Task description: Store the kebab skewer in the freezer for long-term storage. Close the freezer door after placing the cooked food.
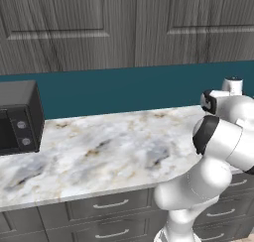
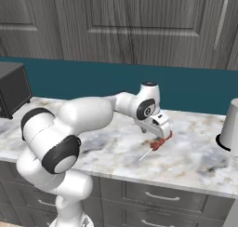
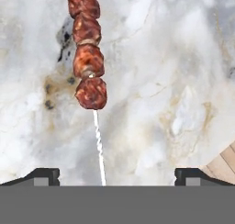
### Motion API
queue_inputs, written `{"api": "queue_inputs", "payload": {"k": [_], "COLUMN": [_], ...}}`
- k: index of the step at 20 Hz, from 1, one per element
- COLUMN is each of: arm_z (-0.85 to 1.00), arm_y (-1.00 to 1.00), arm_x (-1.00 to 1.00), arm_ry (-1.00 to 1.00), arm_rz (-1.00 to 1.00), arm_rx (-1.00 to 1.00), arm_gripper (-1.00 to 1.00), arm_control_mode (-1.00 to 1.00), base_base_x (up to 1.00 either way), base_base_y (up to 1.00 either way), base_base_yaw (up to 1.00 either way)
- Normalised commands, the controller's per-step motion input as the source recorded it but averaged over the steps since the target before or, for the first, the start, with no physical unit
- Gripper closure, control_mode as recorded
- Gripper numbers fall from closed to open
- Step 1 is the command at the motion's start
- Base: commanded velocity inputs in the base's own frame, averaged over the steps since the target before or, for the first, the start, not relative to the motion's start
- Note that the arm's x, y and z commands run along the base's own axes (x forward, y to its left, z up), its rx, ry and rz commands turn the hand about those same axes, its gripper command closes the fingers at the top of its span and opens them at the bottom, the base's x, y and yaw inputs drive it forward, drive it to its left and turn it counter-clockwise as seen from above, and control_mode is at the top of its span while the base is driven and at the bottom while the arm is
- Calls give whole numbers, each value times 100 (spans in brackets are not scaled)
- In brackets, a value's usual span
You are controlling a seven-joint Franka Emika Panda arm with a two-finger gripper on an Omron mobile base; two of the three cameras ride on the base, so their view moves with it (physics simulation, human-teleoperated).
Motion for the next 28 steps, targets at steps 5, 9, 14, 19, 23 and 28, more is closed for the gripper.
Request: {"api": "queue_inputs", "payload": {"k": [5, 9, 14, 19, 23, 28], "arm_z": [-29, -38, -31, -12, -22, -35], "arm_y": [-6, -11, -25, -7, -1, -3], "arm_x": [26, 33, 25, 16, 19, 13], "arm_ry": [0, 0, 0, 1, 0, 4], "arm_rz": [1, 10, 13, 5, 4, 0], "arm_rx": [0, 0, 0, 0, 0, 0], "arm_gripper": [-100, -100, -100, -100, -100, -100], "arm_control_mode": [-100, -100, -100, -100, -100, -100], "base_base_x": [0, 0, 0, 0, 0, 0], "base_base_y": [0, 0, 0, 0, 0, 0], "base_base_yaw": [0, 0, 0, 0, 0, 0]}}
